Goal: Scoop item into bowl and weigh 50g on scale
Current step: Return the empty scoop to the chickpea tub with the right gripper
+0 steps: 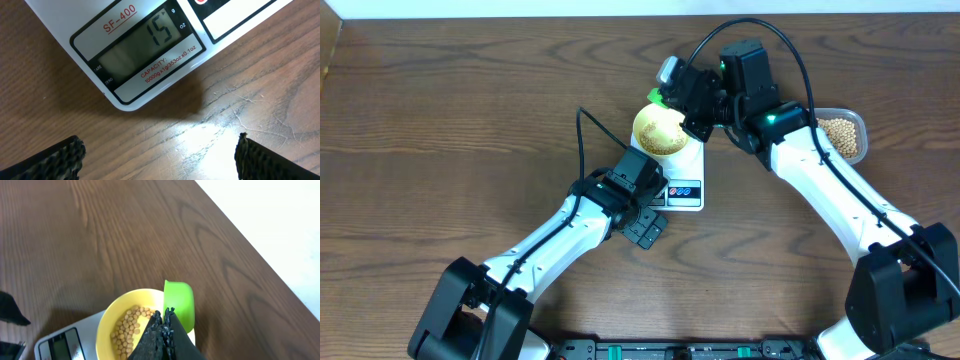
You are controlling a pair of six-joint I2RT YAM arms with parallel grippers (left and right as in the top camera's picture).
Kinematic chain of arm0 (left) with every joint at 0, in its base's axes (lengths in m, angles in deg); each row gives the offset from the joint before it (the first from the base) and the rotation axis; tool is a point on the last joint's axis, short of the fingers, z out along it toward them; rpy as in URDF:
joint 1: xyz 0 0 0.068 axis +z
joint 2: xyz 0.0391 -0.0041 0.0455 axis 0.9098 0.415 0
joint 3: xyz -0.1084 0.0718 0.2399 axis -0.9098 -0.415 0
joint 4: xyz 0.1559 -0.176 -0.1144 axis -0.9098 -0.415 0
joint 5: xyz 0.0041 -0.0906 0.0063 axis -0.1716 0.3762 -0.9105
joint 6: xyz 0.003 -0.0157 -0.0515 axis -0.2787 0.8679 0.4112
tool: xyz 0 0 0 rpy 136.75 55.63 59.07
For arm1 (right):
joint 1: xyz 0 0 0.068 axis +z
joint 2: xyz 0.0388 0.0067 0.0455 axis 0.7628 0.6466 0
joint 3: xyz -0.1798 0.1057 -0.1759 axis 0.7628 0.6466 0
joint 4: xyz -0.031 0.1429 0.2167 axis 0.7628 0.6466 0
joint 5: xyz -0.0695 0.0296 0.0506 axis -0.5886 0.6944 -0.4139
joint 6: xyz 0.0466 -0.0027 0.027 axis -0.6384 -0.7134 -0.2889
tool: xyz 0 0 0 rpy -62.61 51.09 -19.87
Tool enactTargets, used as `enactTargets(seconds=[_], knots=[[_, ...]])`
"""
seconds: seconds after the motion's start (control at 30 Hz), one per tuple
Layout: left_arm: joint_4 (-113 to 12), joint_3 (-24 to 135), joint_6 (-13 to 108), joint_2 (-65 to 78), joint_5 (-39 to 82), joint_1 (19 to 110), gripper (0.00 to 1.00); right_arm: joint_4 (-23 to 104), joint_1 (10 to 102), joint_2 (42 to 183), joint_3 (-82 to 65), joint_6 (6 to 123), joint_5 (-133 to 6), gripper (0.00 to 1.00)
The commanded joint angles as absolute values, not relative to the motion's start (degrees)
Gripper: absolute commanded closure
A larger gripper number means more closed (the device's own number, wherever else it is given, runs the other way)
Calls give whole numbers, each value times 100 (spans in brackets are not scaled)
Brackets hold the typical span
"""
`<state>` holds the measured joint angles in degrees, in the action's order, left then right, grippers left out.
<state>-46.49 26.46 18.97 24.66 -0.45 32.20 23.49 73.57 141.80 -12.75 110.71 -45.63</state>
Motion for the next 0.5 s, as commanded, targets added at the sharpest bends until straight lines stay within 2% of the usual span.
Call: enactTargets(seconds=[0.0, 0.27, 0.47], knots=[[-4664, 2626, 1851, 2503, -56, 3218, 2, 2305, 7156, 14078, -1367, 10429, -4589, 99], [-4664, 2626, 1851, 2503, -56, 3218, 2, 2355, 6181, 14078, -1413, 8523, -3898, 99], [-4664, 2626, 1849, 2503, -56, 3218, 2, 2996, 5128, 14078, -1595, 7467, -3730, 99]])
